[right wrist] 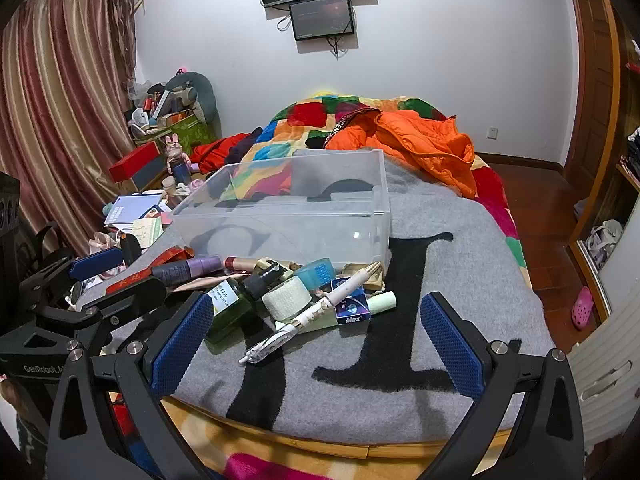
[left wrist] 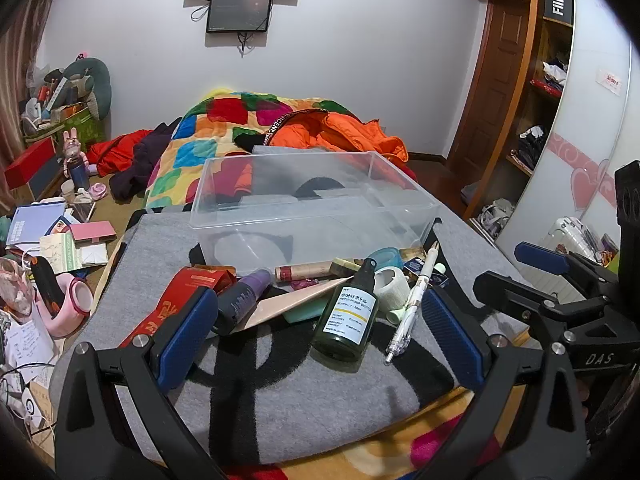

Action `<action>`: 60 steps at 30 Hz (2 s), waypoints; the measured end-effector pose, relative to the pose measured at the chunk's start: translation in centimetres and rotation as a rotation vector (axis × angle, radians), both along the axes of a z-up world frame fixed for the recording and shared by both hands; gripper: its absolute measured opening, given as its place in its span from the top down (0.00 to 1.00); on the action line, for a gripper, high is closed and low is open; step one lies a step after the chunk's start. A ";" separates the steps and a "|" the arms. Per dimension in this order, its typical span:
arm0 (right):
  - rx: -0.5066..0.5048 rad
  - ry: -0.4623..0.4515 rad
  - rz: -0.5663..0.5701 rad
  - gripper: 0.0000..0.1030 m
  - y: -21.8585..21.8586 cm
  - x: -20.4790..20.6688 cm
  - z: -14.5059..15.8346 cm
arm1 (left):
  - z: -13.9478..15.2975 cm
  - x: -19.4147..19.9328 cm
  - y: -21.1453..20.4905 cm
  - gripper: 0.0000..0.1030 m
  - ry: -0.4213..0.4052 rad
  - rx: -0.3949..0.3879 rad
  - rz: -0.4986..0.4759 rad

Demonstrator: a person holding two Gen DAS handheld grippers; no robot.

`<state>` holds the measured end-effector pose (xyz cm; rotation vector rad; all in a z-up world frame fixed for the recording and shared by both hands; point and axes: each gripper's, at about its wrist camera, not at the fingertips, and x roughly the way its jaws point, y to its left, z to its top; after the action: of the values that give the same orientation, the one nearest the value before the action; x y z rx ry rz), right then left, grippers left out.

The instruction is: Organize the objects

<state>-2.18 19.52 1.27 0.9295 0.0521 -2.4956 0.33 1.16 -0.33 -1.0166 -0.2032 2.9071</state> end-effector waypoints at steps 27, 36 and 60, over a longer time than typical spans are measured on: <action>0.005 -0.016 -0.008 0.00 0.3 -0.6 -0.2 | -0.1 0.2 -0.3 0.00 -0.009 0.019 -0.013; 0.020 -0.031 -0.007 0.00 -0.1 -1.2 -0.6 | -0.7 0.1 -1.1 0.00 -0.027 0.033 -0.014; 0.032 -0.146 -0.071 0.00 0.6 -5.8 -3.6 | -3.6 -5.5 -9.8 0.00 -0.211 -0.016 0.039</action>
<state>-7.95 20.08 -2.30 1.1432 0.0115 -2.4898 -5.21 -8.68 -3.98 -1.3369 -0.2111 2.8357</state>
